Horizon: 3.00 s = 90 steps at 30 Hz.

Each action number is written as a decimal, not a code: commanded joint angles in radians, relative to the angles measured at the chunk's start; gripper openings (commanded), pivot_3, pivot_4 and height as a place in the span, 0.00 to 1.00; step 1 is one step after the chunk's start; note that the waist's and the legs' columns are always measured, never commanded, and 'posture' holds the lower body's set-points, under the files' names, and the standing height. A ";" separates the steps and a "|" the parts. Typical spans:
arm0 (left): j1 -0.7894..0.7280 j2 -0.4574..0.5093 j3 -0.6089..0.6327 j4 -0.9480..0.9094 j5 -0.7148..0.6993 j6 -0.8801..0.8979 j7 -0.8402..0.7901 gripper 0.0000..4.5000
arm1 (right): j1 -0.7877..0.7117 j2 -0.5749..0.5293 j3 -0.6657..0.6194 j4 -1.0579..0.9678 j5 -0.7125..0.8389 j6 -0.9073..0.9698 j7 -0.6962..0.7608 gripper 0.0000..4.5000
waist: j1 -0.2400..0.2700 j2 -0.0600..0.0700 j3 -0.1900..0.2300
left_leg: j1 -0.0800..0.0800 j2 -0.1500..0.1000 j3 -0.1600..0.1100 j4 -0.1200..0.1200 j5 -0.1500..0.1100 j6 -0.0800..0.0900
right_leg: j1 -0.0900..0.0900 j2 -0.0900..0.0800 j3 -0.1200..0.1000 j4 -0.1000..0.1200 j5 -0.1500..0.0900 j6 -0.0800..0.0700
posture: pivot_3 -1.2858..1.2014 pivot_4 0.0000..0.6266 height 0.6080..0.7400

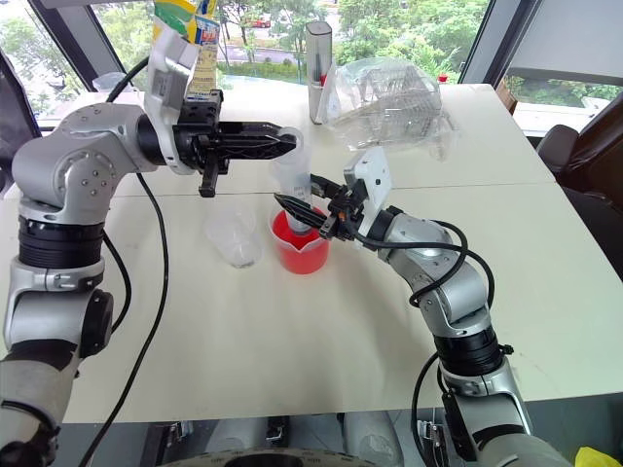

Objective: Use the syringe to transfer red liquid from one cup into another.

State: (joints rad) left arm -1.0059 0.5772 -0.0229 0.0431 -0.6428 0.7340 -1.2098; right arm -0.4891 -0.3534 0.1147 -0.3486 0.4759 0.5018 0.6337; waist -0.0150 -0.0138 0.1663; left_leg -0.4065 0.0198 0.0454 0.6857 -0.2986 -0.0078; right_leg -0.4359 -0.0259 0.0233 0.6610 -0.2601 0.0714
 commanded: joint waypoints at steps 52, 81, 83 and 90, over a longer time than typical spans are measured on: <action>-0.145 0.012 0.109 0.065 -0.029 -0.022 0.058 0.01 | 0.074 0.007 0.101 0.106 -0.037 -0.037 0.075 0.32 | -0.001 0.000 0.000 | 0.000 -0.002 -0.001 0.000 0.002 0.000 | 0.000 -0.001 0.000 0.002 0.000 0.000 | 0.52 0.24 1.00; -0.178 0.019 0.141 0.063 -0.069 -0.013 0.084 0.01 | 0.072 0.002 0.126 0.163 -0.035 -0.023 0.092 0.32 | -0.001 0.000 0.000 | 0.000 -0.002 -0.002 0.000 0.002 0.000 | 0.000 -0.001 0.000 0.002 0.000 0.000 | 0.52 0.24 1.00; -0.173 0.020 0.140 0.058 -0.071 -0.012 0.085 0.01 | 0.069 0.003 0.124 0.164 -0.035 -0.024 0.092 0.32 | -0.001 0.000 0.000 | 0.000 -0.002 -0.002 0.000 0.002 0.000 | 0.000 -0.001 0.000 0.002 0.000 0.000 | 0.52 0.24 1.00; -0.153 0.027 0.129 0.035 -0.073 -0.004 0.074 0.01 | 0.039 0.004 0.098 0.162 -0.035 -0.040 0.081 0.32 | -0.001 0.000 0.000 | 0.000 -0.002 -0.002 0.000 0.002 0.000 | 0.000 -0.001 0.000 0.002 0.000 0.000 | 0.52 0.24 1.00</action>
State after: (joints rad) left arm -1.0747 0.5812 -0.0223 0.1323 -0.6691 0.7735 -1.1683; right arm -0.4786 -0.3331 0.1501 -0.2114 0.4740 0.4106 0.6781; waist -0.0162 -0.0138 0.1664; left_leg -0.4061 0.0179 0.0437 0.6857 -0.2967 -0.0080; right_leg -0.4359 -0.0267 0.0236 0.6632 -0.2601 0.0714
